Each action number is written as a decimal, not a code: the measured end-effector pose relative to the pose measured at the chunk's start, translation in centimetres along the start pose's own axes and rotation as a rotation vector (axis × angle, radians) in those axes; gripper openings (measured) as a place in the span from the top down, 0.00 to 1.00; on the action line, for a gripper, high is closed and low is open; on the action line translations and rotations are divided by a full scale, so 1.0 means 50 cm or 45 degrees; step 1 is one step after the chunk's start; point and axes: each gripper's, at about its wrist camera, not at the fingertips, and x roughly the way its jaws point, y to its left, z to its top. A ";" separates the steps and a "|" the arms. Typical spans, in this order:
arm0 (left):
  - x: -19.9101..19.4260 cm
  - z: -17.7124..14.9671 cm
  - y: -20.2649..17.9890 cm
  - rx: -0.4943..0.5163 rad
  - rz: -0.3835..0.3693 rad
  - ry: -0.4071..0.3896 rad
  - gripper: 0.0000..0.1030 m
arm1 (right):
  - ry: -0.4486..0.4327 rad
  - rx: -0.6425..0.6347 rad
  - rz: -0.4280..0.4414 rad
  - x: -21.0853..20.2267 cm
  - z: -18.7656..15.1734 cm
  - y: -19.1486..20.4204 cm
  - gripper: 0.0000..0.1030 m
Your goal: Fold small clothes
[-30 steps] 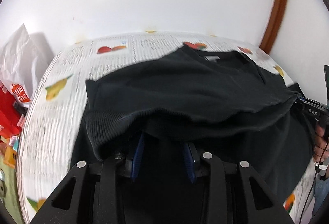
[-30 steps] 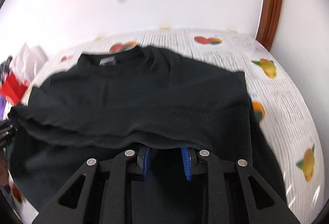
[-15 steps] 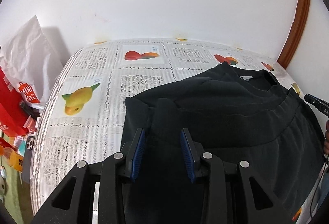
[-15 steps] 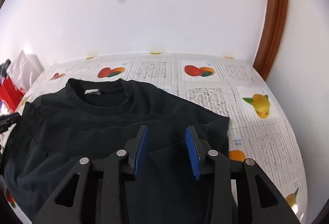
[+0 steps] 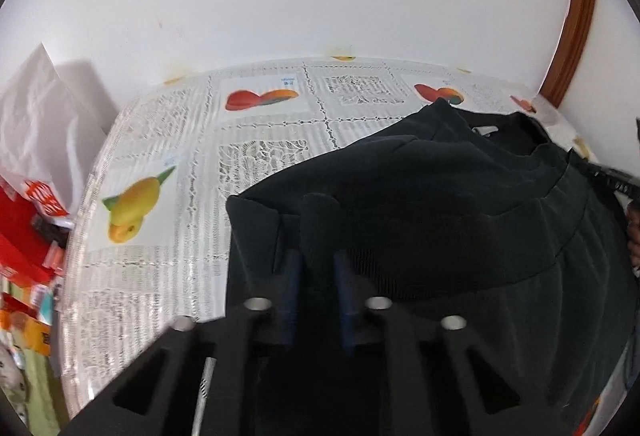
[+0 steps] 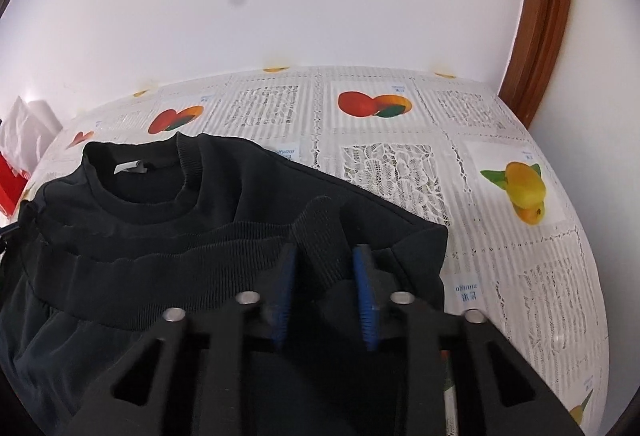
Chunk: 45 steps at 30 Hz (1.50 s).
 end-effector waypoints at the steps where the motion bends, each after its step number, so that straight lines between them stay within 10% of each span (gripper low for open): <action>1: -0.010 -0.001 -0.002 -0.004 0.018 -0.033 0.91 | -0.012 -0.008 0.002 -0.003 0.000 0.000 0.83; 6: -0.093 0.023 0.045 -0.230 0.032 -0.307 0.92 | -0.193 0.021 0.076 -0.078 0.008 -0.018 0.87; 10: -0.049 0.049 0.039 -0.199 0.118 -0.231 0.92 | -0.282 0.089 0.107 -0.103 0.025 -0.040 0.87; 16: 0.026 0.041 0.033 -0.206 0.168 -0.080 0.91 | -0.035 0.092 -0.019 0.012 0.017 -0.038 0.87; 24: 0.027 0.037 0.017 -0.157 0.187 -0.044 0.88 | 0.016 0.087 -0.013 0.010 0.003 -0.040 0.81; 28: 0.011 0.029 0.012 -0.138 0.168 -0.044 0.87 | 0.005 0.069 -0.066 -0.031 -0.018 -0.033 0.60; 38: -0.065 -0.051 0.030 -0.172 -0.018 -0.017 0.60 | 0.088 0.049 -0.106 -0.115 -0.133 -0.066 0.45; 45: -0.098 -0.150 0.080 -0.213 -0.051 0.064 0.58 | 0.120 0.162 0.010 -0.126 -0.186 -0.102 0.45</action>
